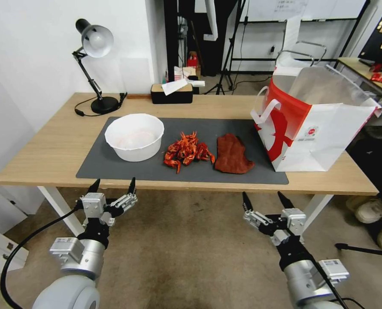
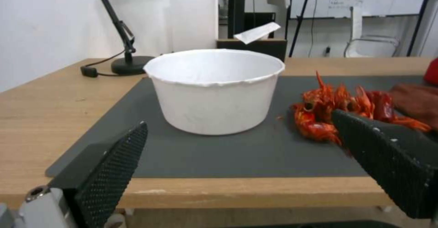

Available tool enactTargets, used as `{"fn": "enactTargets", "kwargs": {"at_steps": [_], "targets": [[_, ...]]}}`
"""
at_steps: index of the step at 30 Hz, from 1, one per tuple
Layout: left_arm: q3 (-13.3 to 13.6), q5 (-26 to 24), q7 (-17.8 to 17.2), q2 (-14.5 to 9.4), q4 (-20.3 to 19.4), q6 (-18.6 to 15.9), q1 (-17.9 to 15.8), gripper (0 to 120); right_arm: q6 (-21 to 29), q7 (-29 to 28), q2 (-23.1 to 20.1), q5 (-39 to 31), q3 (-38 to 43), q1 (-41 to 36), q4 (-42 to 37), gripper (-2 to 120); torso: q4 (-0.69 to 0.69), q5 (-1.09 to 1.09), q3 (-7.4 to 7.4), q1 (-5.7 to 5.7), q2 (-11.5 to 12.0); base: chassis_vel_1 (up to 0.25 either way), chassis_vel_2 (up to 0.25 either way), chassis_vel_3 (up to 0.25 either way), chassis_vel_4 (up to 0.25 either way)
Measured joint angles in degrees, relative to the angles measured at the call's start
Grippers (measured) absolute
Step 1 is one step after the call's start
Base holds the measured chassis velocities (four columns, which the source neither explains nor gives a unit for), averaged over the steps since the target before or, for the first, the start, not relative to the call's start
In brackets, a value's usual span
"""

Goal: Sweep shrimp from table into container with towel, then put container into takeout bag.

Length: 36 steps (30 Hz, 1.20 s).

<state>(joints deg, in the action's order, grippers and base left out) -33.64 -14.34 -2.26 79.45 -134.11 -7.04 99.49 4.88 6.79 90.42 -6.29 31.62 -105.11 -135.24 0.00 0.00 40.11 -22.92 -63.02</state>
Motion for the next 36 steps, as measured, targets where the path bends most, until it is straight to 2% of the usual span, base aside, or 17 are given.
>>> {"fn": "enactTargets", "kwargs": {"at_steps": [19,20,21,22,23,24,25,27,28,29,30,31,33,34,35,36], "targets": [[0.2,1.7,0.8,-0.6,0.6,0.0,1.1,100,-4.0,0.6,-0.7,-2.7,0.2,2.7,3.8,100,0.01,0.00,0.00,0.00,0.0,0.000,0.000,0.000,0.000],[0.2,1.6,0.8,-2.0,0.6,0.0,0.0,100,-4.7,1.4,-0.8,-3.8,0.0,2.7,3.8,100,0.01,-0.01,0.00,0.00,0.0,0.000,0.000,0.000,0.000],[-0.4,0.9,0.9,-4.5,0.4,-0.4,-1.9,100,-5.2,1.9,-0.8,-4.3,-0.2,2.6,3.8,100,0.01,-0.02,0.00,0.00,0.0,0.000,0.000,0.000,0.000],[-0.4,0.9,0.9,-4.5,0.4,-0.4,-1.9,100,-5.2,1.9,-0.8,-4.3,-0.2,2.6,3.8,100,0.01,-0.02,0.00,0.00,0.0,0.000,0.000,0.000,0.000],[-0.9,0.5,1.0,-6.0,0.3,-1.0,-3.3,100,-5.4,2.0,-0.8,-4.4,-0.2,2.6,3.8,100,0.00,-0.01,0.00,0.01,0.0,0.000,0.000,0.000,0.000],[-1.5,-0.2,1.2,-8.5,0.2,-1.9,-5.2,100,-5.6,2.2,-0.9,-4.5,-0.3,2.6,3.8,100,0.00,-0.02,0.00,0.00,0.0,0.000,0.000,0.000,0.000],[-1.5,-0.2,1.2,-8.5,0.2,-1.9,-5.2,100,-5.6,2.2,-0.9,-4.5,-0.3,2.6,3.8,100,0.00,-0.02,0.00,0.00,0.0,0.000,0.000,0.000,0.000],[-2.3,-3.5,1.3,-17.5,1.7,-4.8,-11.5,100,-5.7,2.3,-1.2,-4.5,-0.2,2.2,3.4,100,-0.01,-0.03,0.00,0.00,0.0,0.000,0.000,0.000,0.000],[-2.3,-3.5,1.3,-17.5,1.7,-4.8,-11.5,100,-5.7,2.3,-1.2,-4.5,-0.2,2.2,3.4,100,-0.01,-0.03,0.00,0.00,0.0,0.000,0.000,0.000,0.000],[-2.2,-4.1,1.3,-19.6,2.6,-5.2,-13.1,100,-5.7,2.4,-1.3,-4.5,-0.2,2.1,3.3,100,-0.01,-0.04,0.00,0.00,0.0,0.000,0.000,0.000,0.000],[-1.8,-5.5,1.6,-23.7,4.5,-5.7,-15.6,100,-5.9,2.4,-1.3,-4.5,-0.1,1.9,3.1,100,0.00,-0.02,0.00,0.00,0.0,0.000,0.000,0.000,0.000],[-1.8,-5.5,1.6,-23.7,4.5,-5.7,-15.6,100,-5.9,2.4,-1.3,-4.5,-0.1,1.9,3.1,100,0.00,-0.02,0.00,0.00,0.0,0.000,0.000,0.000,0.000],[-0.3,-8.0,3.4,-31.9,9.2,-6.0,-21.0,100,-6.0,2.4,-1.3,-4.5,0.0,1.6,2.8,100,-0.02,-0.02,0.01,0.00,0.0,0.000,0.000,0.000,0.000],[0.2,-8.8,4.9,-34.7,11.1,-6.1,-23.4,100,-6.0,2.4,-1.4,-4.5,0.0,1.5,2.7,100,-0.02,-0.02,0.01,0.00,0.0,0.000,0.000,0.000,0.000],[0.2,-8.8,4.9,-34.7,11.1,-6.1,-23.4,100,-6.0,2.4,-1.4,-4.5,0.0,1.5,2.7,100,-0.02,-0.02,0.01,0.00,0.0,0.000,0.000,0.000,0.000],[1.0,-10.1,6.7,-37.4,13.2,-6.4,-26.1,100,-6.1,2.4,-1.4,-4.5,0.1,1.4,2.7,100,-0.01,-0.02,0.01,-0.01,0.0,0.000,0.000,0.000,0.000]]}}
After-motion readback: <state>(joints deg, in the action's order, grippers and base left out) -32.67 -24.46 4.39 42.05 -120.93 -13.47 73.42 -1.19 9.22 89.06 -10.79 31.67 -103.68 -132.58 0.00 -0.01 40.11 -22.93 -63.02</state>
